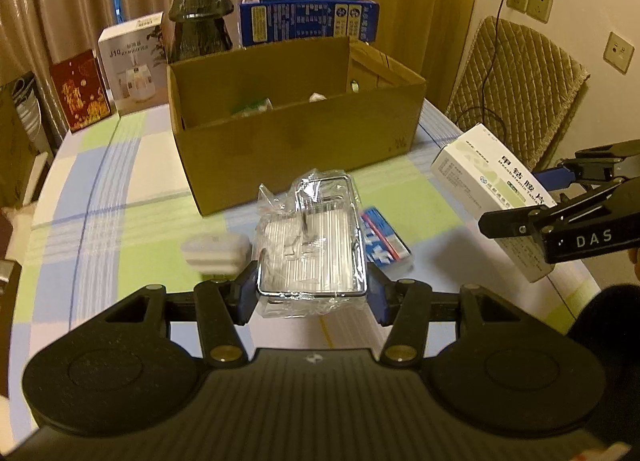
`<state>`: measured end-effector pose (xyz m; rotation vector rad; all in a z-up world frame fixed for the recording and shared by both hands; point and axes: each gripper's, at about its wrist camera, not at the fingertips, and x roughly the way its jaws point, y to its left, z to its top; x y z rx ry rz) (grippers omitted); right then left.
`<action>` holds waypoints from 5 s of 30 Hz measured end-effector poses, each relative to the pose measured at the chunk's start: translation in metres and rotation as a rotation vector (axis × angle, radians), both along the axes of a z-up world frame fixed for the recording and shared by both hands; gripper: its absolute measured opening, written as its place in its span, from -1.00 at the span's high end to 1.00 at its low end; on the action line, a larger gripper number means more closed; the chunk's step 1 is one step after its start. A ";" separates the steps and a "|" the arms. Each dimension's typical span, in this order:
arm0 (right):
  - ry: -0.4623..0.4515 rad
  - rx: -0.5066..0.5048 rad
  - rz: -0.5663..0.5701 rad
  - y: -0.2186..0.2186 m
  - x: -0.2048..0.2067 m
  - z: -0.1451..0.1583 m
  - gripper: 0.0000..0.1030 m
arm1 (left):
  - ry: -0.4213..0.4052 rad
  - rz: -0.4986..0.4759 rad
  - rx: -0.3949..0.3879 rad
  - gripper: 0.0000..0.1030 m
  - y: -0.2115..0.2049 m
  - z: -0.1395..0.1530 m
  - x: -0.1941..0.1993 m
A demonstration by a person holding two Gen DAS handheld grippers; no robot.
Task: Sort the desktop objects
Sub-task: 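Lift and carry the clear packaging and Mecobalamin box over the cardboard box, then open both grippers to drop the packaging and tablet box inside, then withdraw both grippers back over the red candy and toothpick case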
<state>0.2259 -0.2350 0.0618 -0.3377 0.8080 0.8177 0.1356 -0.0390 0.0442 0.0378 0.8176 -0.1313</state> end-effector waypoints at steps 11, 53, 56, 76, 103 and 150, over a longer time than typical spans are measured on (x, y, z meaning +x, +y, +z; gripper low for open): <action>-0.040 -0.007 0.016 0.037 0.059 0.032 -0.32 | -0.025 -0.006 -0.010 0.06 0.016 0.029 0.062; -0.061 -0.065 -0.033 0.136 0.215 0.027 -0.32 | -0.009 0.056 -0.066 -0.28 0.050 0.028 0.267; -0.072 -0.036 -0.061 0.136 0.221 0.024 -0.33 | -0.019 0.053 -0.058 -0.28 0.052 0.027 0.266; -0.023 0.037 -0.118 0.071 0.157 0.039 -0.80 | -0.003 0.087 -0.072 -0.35 0.056 0.026 0.193; 0.065 0.077 -0.161 -0.017 -0.030 -0.003 -0.96 | -0.010 0.284 -0.115 -0.97 0.047 0.012 0.000; 0.138 0.079 -0.221 -0.036 -0.060 -0.034 -0.96 | 0.053 0.348 -0.111 -0.97 0.036 -0.026 -0.063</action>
